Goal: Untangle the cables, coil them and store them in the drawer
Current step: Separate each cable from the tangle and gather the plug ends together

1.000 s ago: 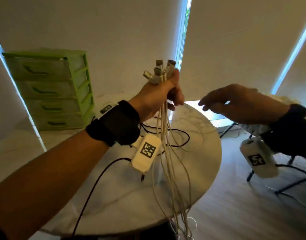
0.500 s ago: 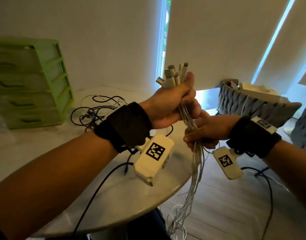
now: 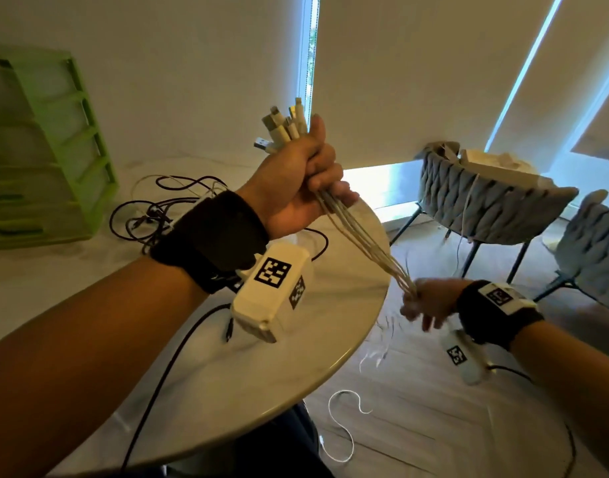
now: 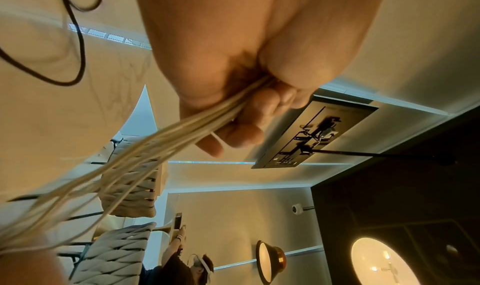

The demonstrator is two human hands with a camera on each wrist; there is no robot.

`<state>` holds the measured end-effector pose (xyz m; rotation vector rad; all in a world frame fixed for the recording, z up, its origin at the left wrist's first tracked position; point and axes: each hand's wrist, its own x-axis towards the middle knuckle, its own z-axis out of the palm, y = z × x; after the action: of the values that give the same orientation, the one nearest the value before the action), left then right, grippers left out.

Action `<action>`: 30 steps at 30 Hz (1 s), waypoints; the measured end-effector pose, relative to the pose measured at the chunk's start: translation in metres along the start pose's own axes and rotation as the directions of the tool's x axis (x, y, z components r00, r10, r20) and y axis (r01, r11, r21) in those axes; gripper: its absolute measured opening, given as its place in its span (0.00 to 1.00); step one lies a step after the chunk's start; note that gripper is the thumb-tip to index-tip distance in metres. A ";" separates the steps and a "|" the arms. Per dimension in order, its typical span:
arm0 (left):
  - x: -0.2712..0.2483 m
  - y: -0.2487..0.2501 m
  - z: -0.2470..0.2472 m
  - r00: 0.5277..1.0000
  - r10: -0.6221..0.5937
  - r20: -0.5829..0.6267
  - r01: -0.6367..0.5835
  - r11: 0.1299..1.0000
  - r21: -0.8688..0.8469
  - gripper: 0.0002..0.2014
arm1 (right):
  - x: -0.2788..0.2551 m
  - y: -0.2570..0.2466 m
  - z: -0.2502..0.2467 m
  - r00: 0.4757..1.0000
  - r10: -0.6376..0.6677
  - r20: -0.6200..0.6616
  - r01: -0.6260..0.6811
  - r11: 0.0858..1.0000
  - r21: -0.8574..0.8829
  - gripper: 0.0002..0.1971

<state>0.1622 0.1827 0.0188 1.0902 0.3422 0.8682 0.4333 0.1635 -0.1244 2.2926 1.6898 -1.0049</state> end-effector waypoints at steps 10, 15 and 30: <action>-0.001 0.006 0.000 1.000 0.017 -0.006 -0.016 0.993 0.114 0.32 | 0.028 0.049 -0.015 0.852 -0.058 -0.521 0.067 0.998 -0.003 0.10; -0.006 0.005 -0.015 0.999 0.034 -0.002 -0.033 0.987 0.157 0.32 | 0.021 0.043 -0.010 0.804 -0.120 -0.582 0.042 0.988 -0.146 0.07; -0.029 0.005 -0.069 0.969 -0.039 -0.243 0.068 0.991 0.115 0.15 | -0.121 -0.190 -0.090 0.586 -0.696 -0.415 0.708 0.689 -0.156 0.05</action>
<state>0.0975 0.2048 -0.0130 1.0859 0.6314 0.9426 0.2856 0.1777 0.0667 1.9407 2.9445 -0.5651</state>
